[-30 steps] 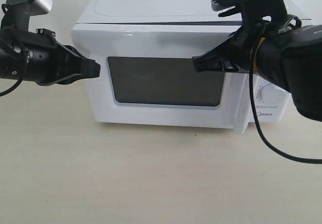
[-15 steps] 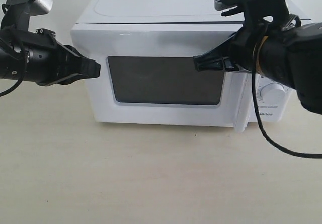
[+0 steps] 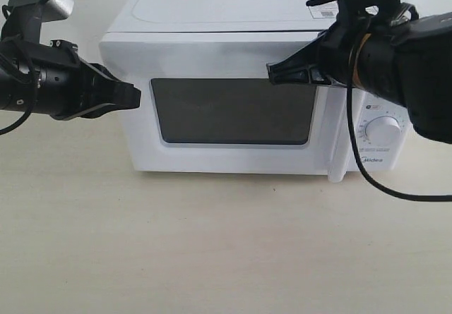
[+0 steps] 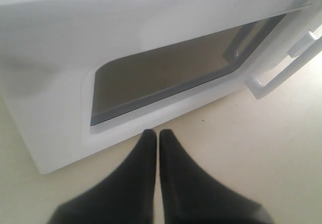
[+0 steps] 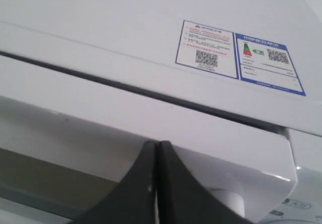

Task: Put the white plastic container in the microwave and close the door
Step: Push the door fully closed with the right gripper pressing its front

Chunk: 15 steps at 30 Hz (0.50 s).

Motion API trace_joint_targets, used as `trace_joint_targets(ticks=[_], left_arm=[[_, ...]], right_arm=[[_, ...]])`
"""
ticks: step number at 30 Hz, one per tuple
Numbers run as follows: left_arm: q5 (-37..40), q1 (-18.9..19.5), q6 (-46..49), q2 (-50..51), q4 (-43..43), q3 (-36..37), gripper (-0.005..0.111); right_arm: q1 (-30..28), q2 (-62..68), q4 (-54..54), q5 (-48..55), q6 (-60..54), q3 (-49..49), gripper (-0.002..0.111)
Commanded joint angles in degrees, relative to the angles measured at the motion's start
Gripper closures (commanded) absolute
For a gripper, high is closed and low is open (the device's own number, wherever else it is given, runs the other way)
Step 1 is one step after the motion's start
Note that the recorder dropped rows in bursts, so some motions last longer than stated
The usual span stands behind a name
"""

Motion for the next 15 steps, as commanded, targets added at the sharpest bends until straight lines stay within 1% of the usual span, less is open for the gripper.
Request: trace_joint_targets(ticks=[1, 15], left_arm=[[0.0, 0.0, 0.3, -0.5, -0.9, 0.2, 0.102], [0.2, 0.0, 0.3, -0.5, -0.9, 0.2, 0.102]], right_arm=[[-0.8, 0.2, -1.1, 1.7, -0.3, -0.6, 0.109], [-0.8, 1.4, -1.1, 2.3, -0.2, -0.6, 0.109]])
